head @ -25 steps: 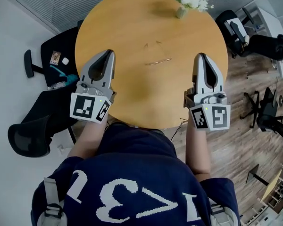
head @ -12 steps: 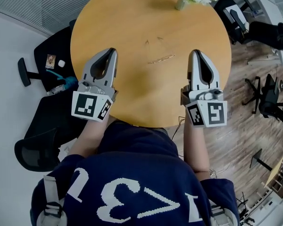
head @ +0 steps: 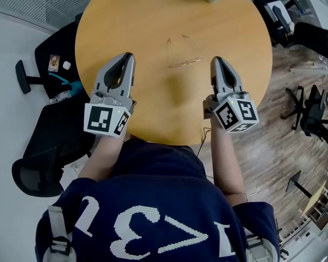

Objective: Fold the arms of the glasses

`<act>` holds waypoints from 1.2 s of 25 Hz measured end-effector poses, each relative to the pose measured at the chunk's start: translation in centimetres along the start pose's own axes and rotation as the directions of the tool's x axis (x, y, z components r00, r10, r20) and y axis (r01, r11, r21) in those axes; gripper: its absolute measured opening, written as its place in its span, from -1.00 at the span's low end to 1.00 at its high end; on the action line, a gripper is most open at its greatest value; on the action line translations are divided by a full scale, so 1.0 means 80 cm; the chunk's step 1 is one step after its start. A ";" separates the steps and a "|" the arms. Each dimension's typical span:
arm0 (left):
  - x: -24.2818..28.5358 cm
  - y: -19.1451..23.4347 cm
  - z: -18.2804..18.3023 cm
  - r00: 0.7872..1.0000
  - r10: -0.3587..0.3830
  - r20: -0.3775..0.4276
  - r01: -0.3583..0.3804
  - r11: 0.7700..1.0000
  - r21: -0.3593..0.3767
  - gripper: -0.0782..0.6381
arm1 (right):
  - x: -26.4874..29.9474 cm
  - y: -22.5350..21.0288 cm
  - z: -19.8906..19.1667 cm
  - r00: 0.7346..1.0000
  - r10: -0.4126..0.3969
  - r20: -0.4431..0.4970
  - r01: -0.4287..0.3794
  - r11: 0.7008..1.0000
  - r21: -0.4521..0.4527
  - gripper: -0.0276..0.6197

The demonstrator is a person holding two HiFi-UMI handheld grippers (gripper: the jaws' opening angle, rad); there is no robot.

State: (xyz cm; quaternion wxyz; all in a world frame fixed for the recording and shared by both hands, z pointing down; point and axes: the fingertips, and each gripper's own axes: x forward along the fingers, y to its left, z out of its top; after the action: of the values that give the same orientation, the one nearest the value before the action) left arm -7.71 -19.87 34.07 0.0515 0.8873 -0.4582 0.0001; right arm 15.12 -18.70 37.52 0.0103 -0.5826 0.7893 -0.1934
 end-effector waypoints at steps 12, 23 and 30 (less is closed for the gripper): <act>0.008 -0.012 -0.050 0.996 -0.020 -0.092 0.019 1.000 -0.009 -0.72 | 0.051 -0.051 -0.182 0.979 0.045 -0.197 0.073 0.829 0.554 -0.59; 0.009 -0.012 -0.073 0.989 0.009 -0.150 -0.011 1.000 -0.012 -0.72 | 0.072 -0.077 -0.231 0.982 0.049 -0.184 0.136 0.499 0.856 -0.55; 0.007 -0.008 -0.079 0.987 0.022 -0.162 -0.024 1.000 -0.008 -0.72 | 0.080 -0.079 -0.234 0.982 0.061 -0.176 0.124 0.490 0.863 -0.78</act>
State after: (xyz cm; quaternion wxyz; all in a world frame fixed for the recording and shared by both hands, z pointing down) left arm -6.60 -19.39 40.32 0.0928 0.8787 -0.4628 0.0706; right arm 14.36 -20.71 58.17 0.2270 -0.4916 0.5699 -0.6181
